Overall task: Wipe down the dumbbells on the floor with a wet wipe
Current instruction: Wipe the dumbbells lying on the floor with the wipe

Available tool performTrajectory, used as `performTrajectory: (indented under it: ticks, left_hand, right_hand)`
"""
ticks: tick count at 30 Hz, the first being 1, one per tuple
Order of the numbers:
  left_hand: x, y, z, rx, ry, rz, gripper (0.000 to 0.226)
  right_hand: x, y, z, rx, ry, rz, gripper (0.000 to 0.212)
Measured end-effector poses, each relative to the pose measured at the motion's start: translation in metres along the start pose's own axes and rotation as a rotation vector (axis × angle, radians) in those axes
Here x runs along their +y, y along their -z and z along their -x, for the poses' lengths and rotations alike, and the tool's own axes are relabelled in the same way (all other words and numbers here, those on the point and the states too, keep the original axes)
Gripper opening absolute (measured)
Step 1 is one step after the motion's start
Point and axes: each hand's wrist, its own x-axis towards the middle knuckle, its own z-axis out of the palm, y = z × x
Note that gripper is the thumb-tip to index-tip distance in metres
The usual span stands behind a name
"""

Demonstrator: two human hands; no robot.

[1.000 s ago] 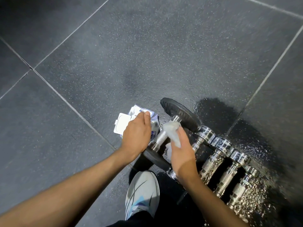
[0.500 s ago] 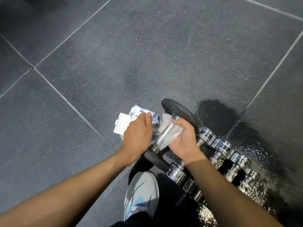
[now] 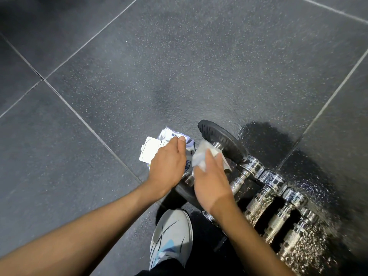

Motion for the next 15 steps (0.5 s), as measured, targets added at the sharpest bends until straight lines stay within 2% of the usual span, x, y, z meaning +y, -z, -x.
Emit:
performTrajectory:
  ticks: [2, 5, 8, 11, 15]
  left_hand:
    - [0.000, 0.000, 0.000, 0.005, 0.011, 0.004, 0.037]
    - [0.002, 0.001, 0.001, 0.005, 0.011, 0.020, 0.037]
    - [0.004, 0.003, 0.003, 0.009, 0.004, 0.027, 0.038]
    - [0.005, 0.003, 0.004, 0.012, 0.000, 0.035, 0.039]
    - [0.005, 0.002, 0.004, 0.006, -0.001, 0.039, 0.039]
  right_hand:
    - [0.011, -0.007, 0.007, -0.025, 0.018, 0.267, 0.066]
    - [0.026, -0.012, 0.009, 0.179, 0.277, 0.640, 0.067]
    - [0.034, -0.007, -0.012, 0.135, 0.422, 0.724, 0.079]
    - [0.046, 0.009, -0.039, 0.146, 0.576, 0.951, 0.068]
    - [0.031, 0.019, -0.052, 0.060, 0.652, 1.319, 0.049]
